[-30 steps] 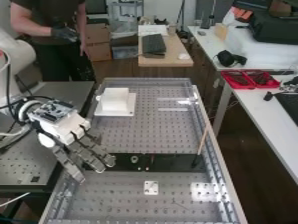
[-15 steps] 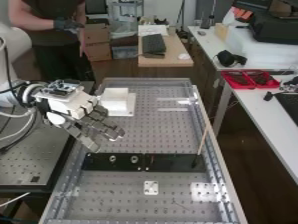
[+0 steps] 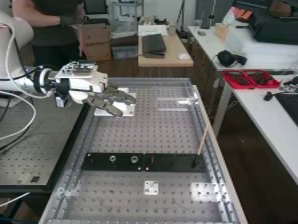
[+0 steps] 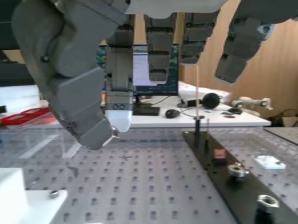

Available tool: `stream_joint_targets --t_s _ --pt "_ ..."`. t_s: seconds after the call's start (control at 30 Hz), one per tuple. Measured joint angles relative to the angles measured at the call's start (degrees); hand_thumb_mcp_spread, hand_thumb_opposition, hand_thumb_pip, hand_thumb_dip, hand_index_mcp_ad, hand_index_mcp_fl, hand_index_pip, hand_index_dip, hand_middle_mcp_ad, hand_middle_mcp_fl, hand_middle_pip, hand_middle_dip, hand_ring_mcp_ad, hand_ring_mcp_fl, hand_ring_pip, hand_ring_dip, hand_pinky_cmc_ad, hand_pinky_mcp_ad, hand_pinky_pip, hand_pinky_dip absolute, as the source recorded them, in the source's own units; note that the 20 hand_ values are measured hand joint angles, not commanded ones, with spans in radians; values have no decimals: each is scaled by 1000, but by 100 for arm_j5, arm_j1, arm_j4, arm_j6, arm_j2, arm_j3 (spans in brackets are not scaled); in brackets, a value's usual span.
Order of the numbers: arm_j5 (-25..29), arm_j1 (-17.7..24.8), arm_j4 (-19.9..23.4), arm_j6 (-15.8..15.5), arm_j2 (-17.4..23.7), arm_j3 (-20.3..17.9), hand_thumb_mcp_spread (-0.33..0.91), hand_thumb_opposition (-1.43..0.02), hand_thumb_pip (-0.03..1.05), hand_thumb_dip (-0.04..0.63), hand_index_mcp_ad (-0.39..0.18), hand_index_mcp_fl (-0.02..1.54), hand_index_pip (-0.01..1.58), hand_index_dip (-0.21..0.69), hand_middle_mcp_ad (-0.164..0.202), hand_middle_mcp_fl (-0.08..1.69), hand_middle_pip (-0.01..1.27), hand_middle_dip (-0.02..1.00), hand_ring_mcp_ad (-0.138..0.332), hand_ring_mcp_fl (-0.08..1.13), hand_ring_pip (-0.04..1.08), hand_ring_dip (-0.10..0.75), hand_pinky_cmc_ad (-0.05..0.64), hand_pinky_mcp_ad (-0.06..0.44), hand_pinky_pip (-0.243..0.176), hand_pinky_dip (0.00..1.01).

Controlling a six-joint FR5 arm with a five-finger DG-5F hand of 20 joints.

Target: Grab the smaller nut and place it in the white container

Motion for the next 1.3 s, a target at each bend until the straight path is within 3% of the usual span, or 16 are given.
stream_joint_targets --t_s 0.53,1.3 --pt "-1245 518 -184 173 -377 401 443 -911 646 253 -136 382 1489 140 66 209 133 239 113 2 94 110 379 295 -12 316" --pt "-1031 844 -78 352 -388 315 443 -911 646 253 -138 379 1492 140 66 209 133 239 113 0 94 110 379 295 -10 316"
